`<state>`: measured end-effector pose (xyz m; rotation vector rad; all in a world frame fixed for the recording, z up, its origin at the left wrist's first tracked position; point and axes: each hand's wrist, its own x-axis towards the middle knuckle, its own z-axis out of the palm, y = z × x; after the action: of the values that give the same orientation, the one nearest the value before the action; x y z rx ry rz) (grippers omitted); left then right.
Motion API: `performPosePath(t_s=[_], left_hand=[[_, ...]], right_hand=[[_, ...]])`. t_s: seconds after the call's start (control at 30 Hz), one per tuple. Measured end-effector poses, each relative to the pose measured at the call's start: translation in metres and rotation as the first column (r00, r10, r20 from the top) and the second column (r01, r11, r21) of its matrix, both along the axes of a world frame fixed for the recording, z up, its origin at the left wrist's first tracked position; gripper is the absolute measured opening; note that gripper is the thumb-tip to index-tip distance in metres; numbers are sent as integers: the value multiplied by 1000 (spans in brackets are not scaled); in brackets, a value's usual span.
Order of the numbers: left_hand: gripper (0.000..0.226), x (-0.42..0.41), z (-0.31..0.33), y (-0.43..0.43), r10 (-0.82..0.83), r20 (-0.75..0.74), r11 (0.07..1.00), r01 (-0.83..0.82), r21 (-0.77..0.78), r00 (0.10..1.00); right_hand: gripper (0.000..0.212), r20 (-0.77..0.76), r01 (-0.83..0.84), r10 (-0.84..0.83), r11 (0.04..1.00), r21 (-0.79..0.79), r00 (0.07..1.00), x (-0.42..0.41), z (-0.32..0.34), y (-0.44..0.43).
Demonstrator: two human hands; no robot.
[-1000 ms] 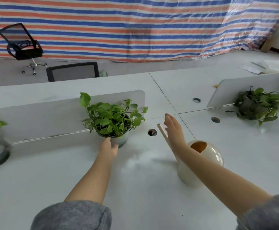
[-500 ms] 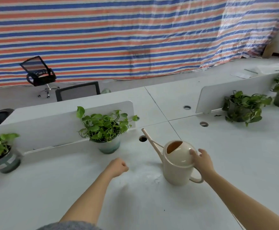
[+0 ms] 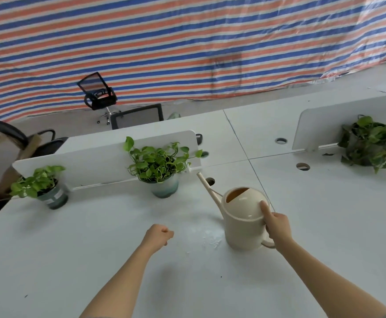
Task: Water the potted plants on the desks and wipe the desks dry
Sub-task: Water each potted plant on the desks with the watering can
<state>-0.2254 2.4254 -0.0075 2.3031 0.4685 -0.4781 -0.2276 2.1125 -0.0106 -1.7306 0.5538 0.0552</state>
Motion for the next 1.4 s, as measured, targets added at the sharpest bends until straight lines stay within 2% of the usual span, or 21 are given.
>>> performPosePath(t_s=[0.1,0.23,0.37,0.47,0.7,0.8,0.9,1.03,1.17,1.23,1.33,1.4], left_hand=[[20,-14,2,11,145,4,985,-144,-96,989],[31,-33,17,31,342,17,920,-331,-210,940],[43,-52,33,66,534,25,798,-494,-344,845],[50,-66,36,103,646,13,695,-581,-423,764],[38,-92,19,201,711,-50,509,-563,-651,701],[28,-91,10,253,714,-45,465,-521,-716,699],[27,-90,3,314,691,-35,527,-536,-660,722],[34,-88,-12,380,580,-36,628,-475,-617,814],[32,-68,-12,422,480,-46,671,-401,-624,876],[28,-53,-7,434,429,3,715,-338,-611,903],[24,-24,0,463,451,87,734,-314,-602,888],[20,-5,2,479,438,144,799,-310,-516,888]], right_hand=[[59,60,-75,72,997,37,996,3,1,16],[56,126,-255,246,965,65,961,7,17,56],[54,158,-432,418,900,65,895,8,32,114],[53,160,-499,481,862,94,862,2,39,158],[54,162,-580,563,809,94,811,-19,40,259],[53,141,-594,583,803,50,800,-25,30,308],[48,92,-581,575,813,49,813,-34,20,362],[47,66,-547,543,835,60,837,-49,11,417],[51,39,-408,406,911,60,913,-60,7,461],[52,34,-345,344,936,62,938,-61,13,467],[50,28,-268,267,963,32,963,-49,24,476],[50,26,-214,214,977,20,977,-41,29,482]])
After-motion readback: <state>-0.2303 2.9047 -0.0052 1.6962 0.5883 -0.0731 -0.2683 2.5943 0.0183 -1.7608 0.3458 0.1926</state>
